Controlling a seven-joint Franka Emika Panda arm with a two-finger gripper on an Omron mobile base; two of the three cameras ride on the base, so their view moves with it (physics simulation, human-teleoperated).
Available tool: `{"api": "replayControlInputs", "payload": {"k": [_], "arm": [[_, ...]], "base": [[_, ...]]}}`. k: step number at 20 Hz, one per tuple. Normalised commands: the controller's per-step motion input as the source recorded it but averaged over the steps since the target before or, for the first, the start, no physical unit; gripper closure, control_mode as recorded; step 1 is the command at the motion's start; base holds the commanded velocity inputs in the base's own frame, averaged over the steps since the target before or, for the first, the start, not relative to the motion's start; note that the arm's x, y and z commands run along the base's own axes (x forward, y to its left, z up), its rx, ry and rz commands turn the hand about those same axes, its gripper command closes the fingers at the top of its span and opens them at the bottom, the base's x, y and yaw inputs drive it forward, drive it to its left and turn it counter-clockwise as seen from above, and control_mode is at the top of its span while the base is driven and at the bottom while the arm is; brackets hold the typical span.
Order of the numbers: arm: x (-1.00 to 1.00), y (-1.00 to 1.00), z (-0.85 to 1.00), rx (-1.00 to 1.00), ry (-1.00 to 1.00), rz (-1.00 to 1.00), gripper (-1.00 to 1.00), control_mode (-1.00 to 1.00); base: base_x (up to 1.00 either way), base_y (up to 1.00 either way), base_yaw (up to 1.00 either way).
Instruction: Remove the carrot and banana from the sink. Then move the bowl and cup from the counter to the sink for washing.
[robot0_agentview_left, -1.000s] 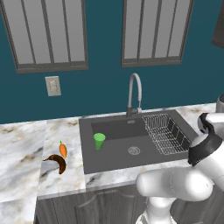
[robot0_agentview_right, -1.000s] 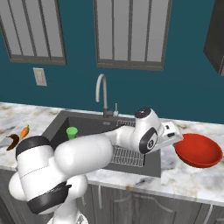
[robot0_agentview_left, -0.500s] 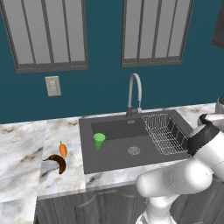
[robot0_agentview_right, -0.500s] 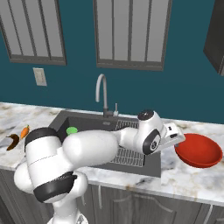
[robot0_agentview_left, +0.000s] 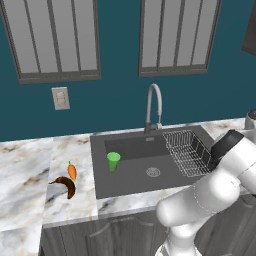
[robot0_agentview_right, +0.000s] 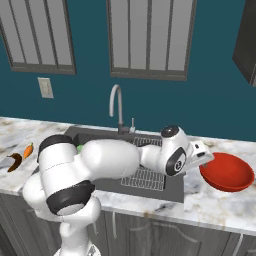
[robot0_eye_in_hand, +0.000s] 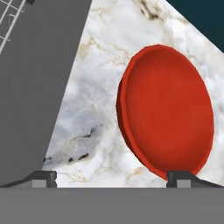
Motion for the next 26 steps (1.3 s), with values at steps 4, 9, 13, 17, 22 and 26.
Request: {"api": "replayControlInputs", "payload": {"k": [4,9,13,17,22,26], "arm": [[0.12,-0.14,-0.12,0.0,0.0,0.01,-1.0,-1.0],[0.09,-0.12,-0.11,0.0,0.01,0.01,-1.0,-1.0],[0.08,-0.1,-0.11,0.0,0.0,0.01,-1.0,-1.0],[0.08,-0.08,-0.1,0.0,0.0,0.01,-1.0,-1.0],[0.06,-0.07,-0.09,0.0,0.0,0.01,-1.0,-1.0],[0.05,-0.08,-0.07,0.0,0.0,0.01,-1.0,-1.0]], "base": [[0.0,0.0,0.0],[0.0,0.0,0.0],[0.0,0.0,0.0],[0.0,0.0,0.0],[0.0,0.0,0.0],[0.0,0.0,0.0]]}}
